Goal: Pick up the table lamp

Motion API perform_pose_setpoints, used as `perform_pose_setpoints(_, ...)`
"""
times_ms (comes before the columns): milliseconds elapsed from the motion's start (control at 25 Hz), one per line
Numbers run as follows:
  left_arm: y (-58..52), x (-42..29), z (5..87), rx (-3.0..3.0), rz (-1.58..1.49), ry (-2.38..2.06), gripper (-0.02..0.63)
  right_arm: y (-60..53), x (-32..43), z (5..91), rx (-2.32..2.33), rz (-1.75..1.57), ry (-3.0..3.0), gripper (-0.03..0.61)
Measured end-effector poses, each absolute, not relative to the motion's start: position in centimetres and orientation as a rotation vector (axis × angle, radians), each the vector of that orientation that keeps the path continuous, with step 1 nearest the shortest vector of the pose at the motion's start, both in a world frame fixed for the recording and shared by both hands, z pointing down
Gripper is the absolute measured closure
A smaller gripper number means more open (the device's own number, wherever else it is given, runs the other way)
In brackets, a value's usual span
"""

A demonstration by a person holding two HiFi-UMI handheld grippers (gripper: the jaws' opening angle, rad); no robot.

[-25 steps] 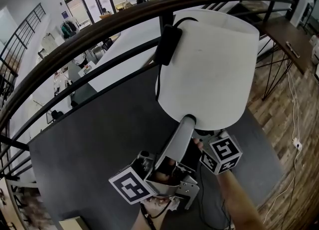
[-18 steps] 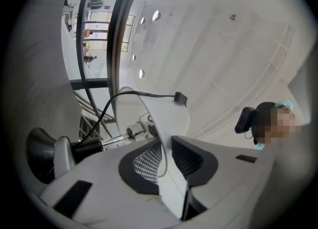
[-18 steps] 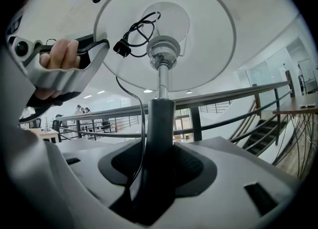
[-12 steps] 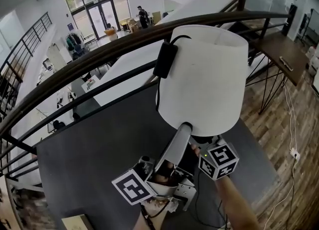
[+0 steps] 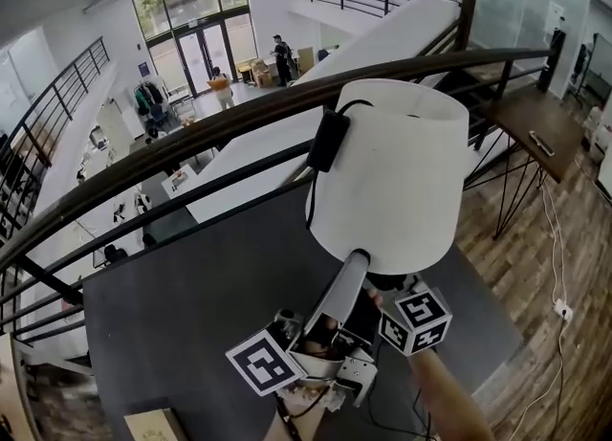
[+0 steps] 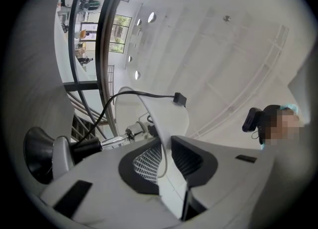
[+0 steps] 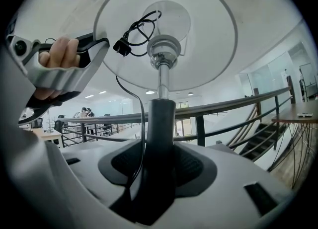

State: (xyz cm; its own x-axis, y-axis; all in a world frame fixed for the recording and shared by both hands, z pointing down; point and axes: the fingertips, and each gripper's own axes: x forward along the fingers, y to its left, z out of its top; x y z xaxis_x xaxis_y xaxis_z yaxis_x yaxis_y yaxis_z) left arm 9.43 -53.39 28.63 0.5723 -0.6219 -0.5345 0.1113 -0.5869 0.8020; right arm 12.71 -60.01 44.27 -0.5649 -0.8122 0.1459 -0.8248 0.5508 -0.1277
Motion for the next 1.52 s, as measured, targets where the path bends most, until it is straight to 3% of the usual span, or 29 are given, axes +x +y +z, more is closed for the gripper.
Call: perform_pose_setpoints(1520,-46.2,7.5,23.5,1.974,-1.104,-0.395,0.528,-53.4,10.9,38.7,1.399,0.214,-2.721,0.362)
